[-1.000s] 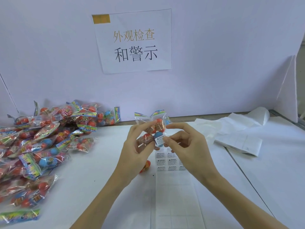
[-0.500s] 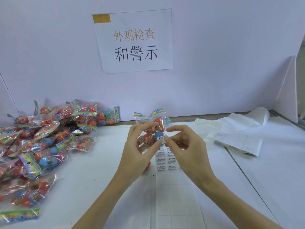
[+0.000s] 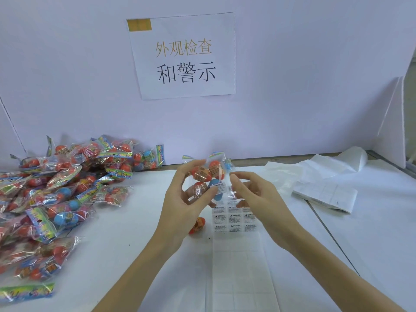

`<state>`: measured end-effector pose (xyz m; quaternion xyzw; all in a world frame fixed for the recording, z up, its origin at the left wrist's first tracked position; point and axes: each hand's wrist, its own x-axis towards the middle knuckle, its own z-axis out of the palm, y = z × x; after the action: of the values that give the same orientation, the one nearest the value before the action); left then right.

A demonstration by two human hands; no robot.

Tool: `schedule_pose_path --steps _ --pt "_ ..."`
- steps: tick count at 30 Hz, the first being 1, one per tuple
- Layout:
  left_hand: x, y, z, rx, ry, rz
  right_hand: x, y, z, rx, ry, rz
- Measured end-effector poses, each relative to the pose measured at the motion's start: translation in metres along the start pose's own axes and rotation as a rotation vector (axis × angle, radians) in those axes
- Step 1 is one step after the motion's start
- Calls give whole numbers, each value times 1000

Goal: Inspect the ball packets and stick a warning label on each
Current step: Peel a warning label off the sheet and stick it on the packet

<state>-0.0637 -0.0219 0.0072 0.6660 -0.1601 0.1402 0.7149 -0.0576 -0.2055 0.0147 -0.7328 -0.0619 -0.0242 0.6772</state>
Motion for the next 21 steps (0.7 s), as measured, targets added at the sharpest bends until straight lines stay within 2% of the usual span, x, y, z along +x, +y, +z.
schedule_pose_path --steps 4,10,14,16,21 --pt "-2 0 3 -31 -41 3 -3 0 8 62 -67 0" --pt "0 -1 0 -11 -65 28 -3 -2 3 374 -169 105" --pt "-1 -3 1 -17 -70 45 0 0 0 500 -204 178" --pt "-1 -2 1 -14 -68 59 1 -1 1 474 -193 188" --pt "-4 -3 2 65 -81 60 -2 1 5 217 -206 150"
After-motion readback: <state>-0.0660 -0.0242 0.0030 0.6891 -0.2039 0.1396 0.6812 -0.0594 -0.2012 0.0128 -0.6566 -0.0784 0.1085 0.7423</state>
